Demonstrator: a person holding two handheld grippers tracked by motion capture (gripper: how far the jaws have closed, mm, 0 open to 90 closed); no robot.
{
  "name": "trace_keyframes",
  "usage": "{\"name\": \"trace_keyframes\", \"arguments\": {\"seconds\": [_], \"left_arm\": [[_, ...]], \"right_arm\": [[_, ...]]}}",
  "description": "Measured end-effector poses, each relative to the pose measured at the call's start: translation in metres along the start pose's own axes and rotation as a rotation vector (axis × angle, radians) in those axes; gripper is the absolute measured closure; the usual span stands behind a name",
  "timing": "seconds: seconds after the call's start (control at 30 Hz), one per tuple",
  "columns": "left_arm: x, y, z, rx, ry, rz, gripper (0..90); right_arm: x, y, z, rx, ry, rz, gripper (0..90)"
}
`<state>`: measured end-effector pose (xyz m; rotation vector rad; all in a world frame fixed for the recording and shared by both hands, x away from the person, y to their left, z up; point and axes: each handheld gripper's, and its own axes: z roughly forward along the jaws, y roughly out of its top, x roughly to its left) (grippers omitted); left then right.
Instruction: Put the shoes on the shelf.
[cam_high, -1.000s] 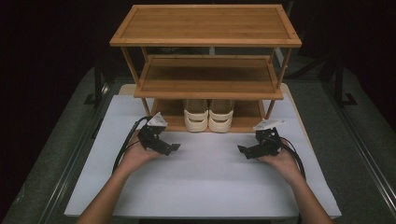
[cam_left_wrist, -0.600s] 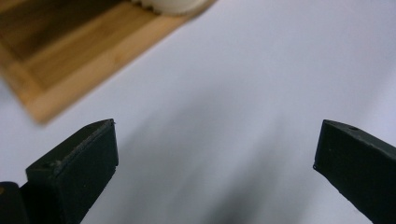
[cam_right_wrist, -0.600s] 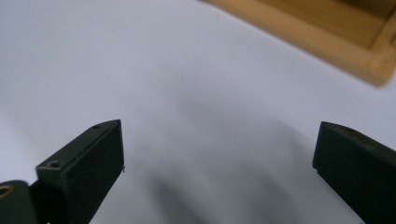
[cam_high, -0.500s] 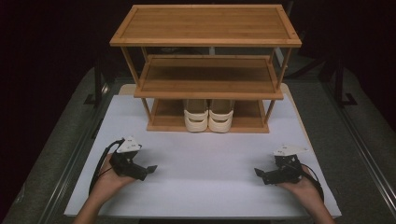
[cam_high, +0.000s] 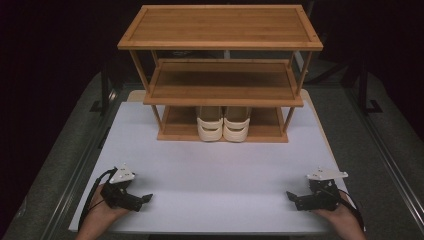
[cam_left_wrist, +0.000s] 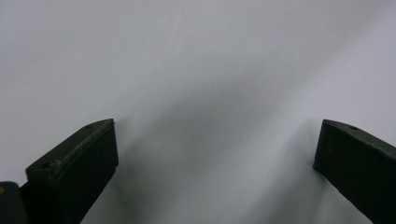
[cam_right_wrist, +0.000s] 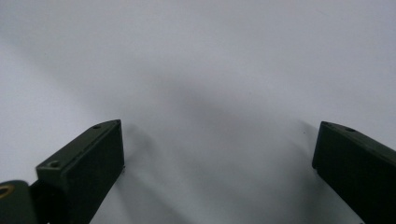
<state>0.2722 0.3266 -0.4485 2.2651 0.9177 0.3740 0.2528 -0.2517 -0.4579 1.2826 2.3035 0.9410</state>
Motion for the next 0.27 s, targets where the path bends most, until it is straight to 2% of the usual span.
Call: {"name": "trace_keyframes", "arguments": {"seconds": [0.07, 0.27], "left_arm": [[0.0003, -0.0022, 0.0003, -0.021, -0.003, -0.003, 0.0], [0.0007, -0.0044, -0.0022, -0.02, -0.003, -0.003, 0.0]], "right_arm": [[-0.0002, -0.0004, -0.0002, -0.001, -0.001, 0.002, 1.9], [-0.0009, -0.001, -0.0011, -0.003, 0.0, 0.003, 1.8]]}}
